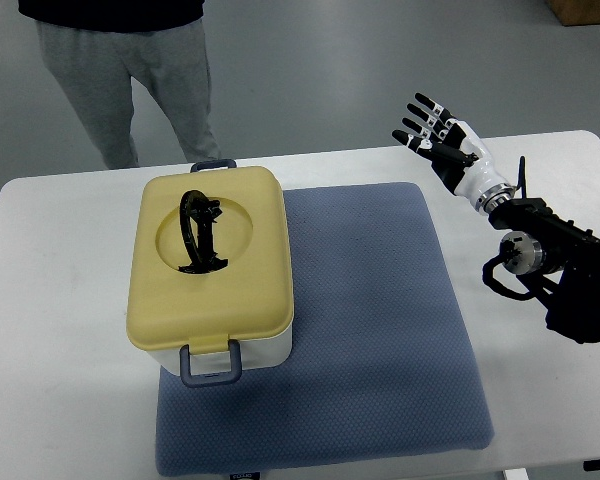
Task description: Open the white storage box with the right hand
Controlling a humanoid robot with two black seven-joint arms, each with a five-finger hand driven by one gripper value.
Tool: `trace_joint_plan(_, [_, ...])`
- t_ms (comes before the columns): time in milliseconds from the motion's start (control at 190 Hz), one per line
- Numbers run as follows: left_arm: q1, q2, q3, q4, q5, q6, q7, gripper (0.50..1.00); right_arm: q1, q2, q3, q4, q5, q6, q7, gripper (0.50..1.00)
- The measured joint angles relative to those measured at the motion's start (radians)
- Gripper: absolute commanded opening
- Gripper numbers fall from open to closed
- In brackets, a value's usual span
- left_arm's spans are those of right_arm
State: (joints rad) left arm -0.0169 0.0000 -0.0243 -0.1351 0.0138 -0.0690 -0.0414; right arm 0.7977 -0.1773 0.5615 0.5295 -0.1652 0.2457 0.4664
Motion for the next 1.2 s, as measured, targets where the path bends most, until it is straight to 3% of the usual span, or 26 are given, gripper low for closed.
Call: trace_joint_plan(1201, [-0.001, 0.000, 0.000, -0.001, 0.000, 0.000, 0.000, 1.000, 0.001, 0.000, -0.001, 0.001, 0.001, -0.006, 0.000, 0.926])
